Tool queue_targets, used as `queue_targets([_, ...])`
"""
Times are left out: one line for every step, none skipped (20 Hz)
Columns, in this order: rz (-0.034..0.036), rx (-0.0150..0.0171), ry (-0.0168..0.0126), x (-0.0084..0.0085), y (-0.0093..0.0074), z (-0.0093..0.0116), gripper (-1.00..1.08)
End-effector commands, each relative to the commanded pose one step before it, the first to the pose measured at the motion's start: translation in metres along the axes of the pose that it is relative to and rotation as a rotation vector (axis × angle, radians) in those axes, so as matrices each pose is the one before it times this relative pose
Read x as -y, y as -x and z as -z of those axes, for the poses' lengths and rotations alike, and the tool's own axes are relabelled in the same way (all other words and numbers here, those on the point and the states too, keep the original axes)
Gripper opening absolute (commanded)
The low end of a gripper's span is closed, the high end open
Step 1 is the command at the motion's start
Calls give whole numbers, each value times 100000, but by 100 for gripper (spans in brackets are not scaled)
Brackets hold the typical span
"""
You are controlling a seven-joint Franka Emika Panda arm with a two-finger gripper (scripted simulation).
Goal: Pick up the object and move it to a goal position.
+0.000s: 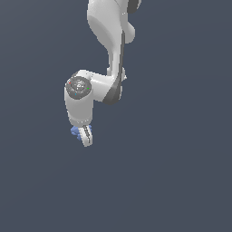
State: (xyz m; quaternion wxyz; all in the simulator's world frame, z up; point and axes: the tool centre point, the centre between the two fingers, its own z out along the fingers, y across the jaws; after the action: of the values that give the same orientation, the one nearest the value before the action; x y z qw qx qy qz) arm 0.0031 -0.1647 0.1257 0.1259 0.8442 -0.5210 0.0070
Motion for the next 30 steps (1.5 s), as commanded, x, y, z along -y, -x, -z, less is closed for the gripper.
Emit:
queue_targets([6919,-4031,4326,-1029,-1668,1751,-100])
queue_targets([2890,-1658,1741,-416,-686,705,-100])
queue_targets([2937,-1683,1764,-420,-696,717,-100])
queue_targets([2984,-1707,1787,-423,-706,728,-100])
queue_targets([3032,-1731,1809,-426,-715,740,-100])
queue_targets([3081,-1756,1831,-429,-725,752,-100])
queue_targets([3069,-1746,1816,-423,-720,749,-100])
queue_targets([2994,-1700,1763,-409,-701,730,-100])
queue_targets([2926,-1659,1716,-396,-683,712,-100])
queue_targets([2865,-1622,1672,-384,-667,697,-100])
queue_targets([2809,-1589,1632,-373,-653,682,-100])
queue_targets([2759,-1559,1595,-362,-640,669,-100])
queue_targets([2714,-1533,1561,-353,-628,658,-100])
queue_targets([2673,-1508,1530,-344,-617,647,-100])
queue_targets([2635,-1487,1501,-335,-608,637,-100])
queue_targets([2600,-1467,1474,-327,-599,627,-100])
queue_targets([2569,-1450,1448,-319,-591,619,-100])
queue_targets([2539,-1434,1424,-312,-584,611,-100])
queue_targets([2513,-1420,1402,-304,-577,604,-100])
queue_targets([2487,-1407,1380,-298,-571,597,-100])
queue_targets([2465,-1396,1360,-291,-566,590,-100])
queue_targets([2442,-1385,1339,-284,-561,584,-100])
queue_targets([2360,-1341,1286,-271,-542,563,-100])
queue_targets([2221,-1265,1204,-253,-511,529,-100])
queue_targets([2086,-1191,1124,-234,-481,496,-100])
queue_targets([1953,-1119,1046,-217,-451,464,-100])
queue_targets([1824,-1048,970,-199,-422,432,-100])
queue_targets([1696,-978,895,-182,-393,401,-100])
queue_targets([1573,-910,825,-168,-366,371,-100])
queue_targets([1453,-844,757,-153,-339,342,-100])
